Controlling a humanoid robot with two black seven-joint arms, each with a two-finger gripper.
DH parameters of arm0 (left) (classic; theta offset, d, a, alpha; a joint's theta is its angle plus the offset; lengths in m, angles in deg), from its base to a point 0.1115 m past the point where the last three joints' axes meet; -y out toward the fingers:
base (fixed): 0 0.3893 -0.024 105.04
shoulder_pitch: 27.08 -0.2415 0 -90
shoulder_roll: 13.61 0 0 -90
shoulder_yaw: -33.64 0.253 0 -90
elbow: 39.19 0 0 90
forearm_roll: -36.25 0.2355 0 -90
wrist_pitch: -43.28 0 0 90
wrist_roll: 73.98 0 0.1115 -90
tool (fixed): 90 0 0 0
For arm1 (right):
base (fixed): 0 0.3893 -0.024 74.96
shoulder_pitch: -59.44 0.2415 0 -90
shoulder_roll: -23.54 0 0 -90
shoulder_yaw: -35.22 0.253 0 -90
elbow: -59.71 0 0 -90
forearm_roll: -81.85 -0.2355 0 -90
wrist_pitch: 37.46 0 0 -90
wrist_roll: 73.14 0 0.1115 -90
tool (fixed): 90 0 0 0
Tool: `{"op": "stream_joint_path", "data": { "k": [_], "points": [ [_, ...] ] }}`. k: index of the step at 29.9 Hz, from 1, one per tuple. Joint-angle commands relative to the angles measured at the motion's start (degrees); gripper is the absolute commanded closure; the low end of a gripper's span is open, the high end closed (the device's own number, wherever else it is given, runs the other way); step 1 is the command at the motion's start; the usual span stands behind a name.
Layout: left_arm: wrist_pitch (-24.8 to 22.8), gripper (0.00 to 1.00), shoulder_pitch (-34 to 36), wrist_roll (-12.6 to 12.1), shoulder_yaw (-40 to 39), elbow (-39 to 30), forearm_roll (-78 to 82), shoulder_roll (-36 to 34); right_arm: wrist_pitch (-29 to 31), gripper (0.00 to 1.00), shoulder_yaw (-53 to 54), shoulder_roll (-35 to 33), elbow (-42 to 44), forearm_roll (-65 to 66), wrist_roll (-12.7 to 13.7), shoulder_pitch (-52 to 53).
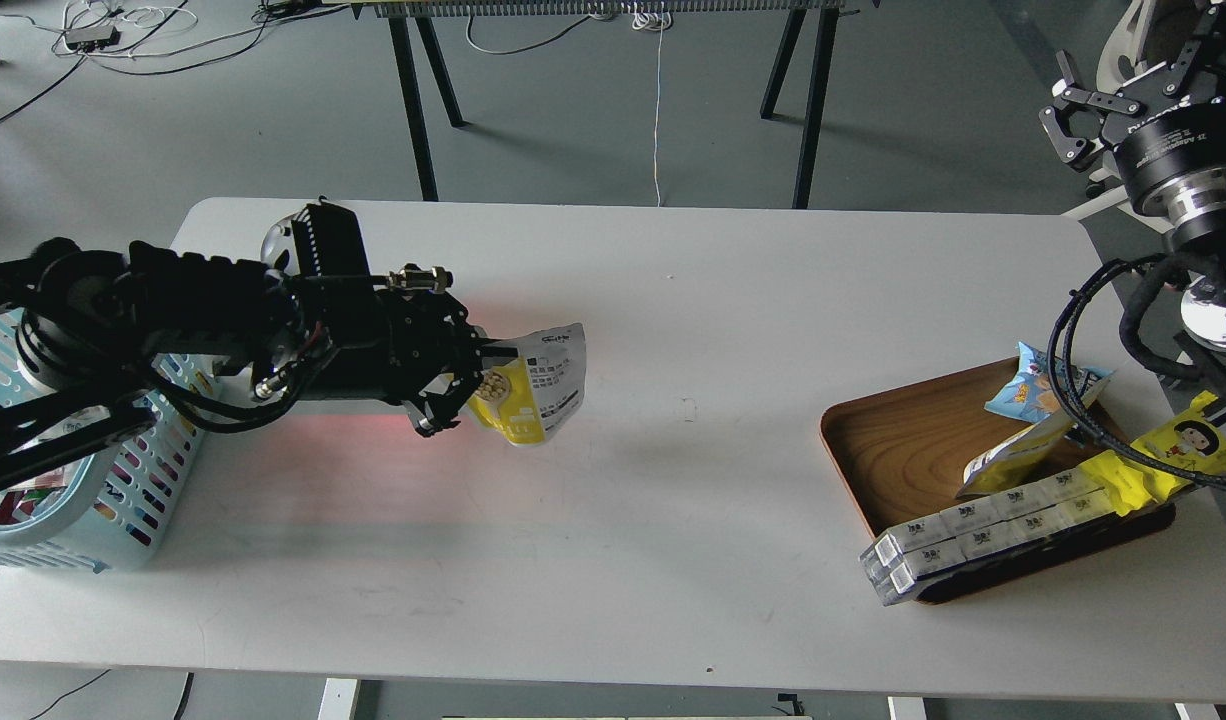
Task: Scan snack and place in basket
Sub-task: 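Lift the yellow packet and hold it in front of the scanner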
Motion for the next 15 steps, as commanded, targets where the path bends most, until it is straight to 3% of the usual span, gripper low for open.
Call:
{"op": "stream_joint_path", "data": {
  "k": [1, 15],
  "points": [
    [0.03, 1.00, -0.19, 2.64, -1.59, 0.10, 0.00, -3.32, -0.01, 0.01, -0.01, -0.06, -0.01, -0.01, 0.00, 0.09],
    [0.11, 1.00, -0.37, 4.32, -3.17, 6.43, 0.00, -3.94, -0.01, 0.01, -0.01, -1.37, -0.36, -0.01, 0.00, 0.27]
  ]
}}
